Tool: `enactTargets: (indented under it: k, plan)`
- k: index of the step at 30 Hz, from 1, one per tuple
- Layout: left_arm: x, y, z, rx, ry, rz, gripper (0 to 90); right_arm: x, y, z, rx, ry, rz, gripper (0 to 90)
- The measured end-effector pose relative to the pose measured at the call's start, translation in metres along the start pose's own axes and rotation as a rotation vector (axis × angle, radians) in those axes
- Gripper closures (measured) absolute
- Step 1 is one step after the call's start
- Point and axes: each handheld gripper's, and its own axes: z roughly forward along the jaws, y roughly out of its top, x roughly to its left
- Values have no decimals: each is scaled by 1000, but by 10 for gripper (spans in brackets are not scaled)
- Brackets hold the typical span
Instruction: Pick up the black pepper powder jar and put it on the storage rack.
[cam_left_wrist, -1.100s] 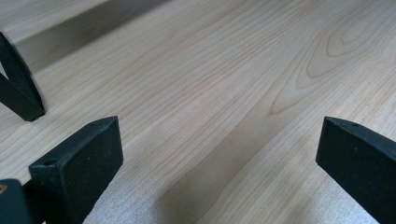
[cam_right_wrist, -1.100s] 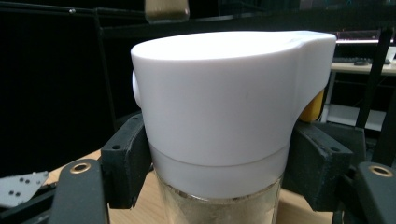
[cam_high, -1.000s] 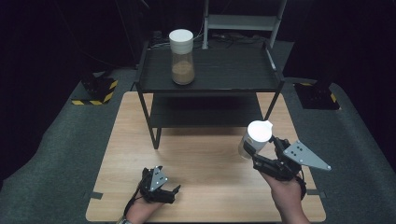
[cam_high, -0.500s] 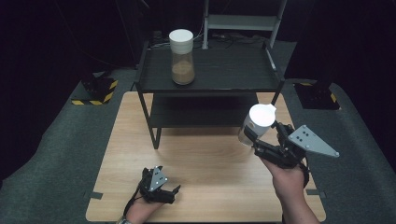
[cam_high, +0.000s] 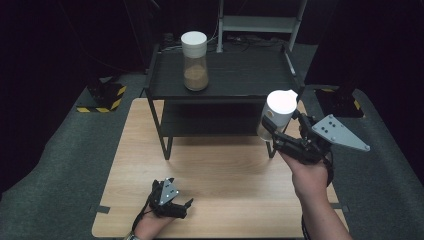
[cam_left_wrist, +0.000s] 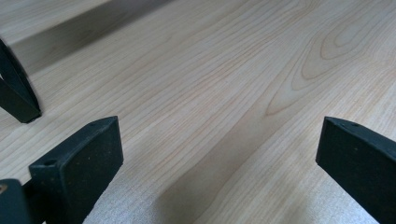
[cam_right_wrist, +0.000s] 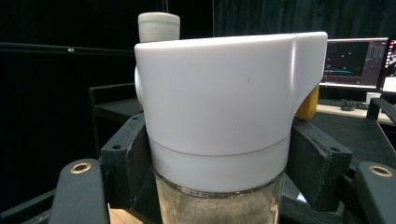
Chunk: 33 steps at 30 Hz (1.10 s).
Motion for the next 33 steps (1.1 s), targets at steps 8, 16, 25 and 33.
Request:
enactTargets:
  k: [8,16,25,33]
  plan:
    - [2,-1,-1,-4,-7,-6,10,0,16,11,-15,-5,-8,292]
    - [2,-2,-1,-7,-11,-6,10,0,28,24,-16,-17,2,292]
    - [3,-2,-1,-10,-14,-9,10,-1,40,41,-14,-41,-14,292]
    - [4,-2,-1,-11,-18,-12,10,-5,47,61,-15,-58,-13,292]
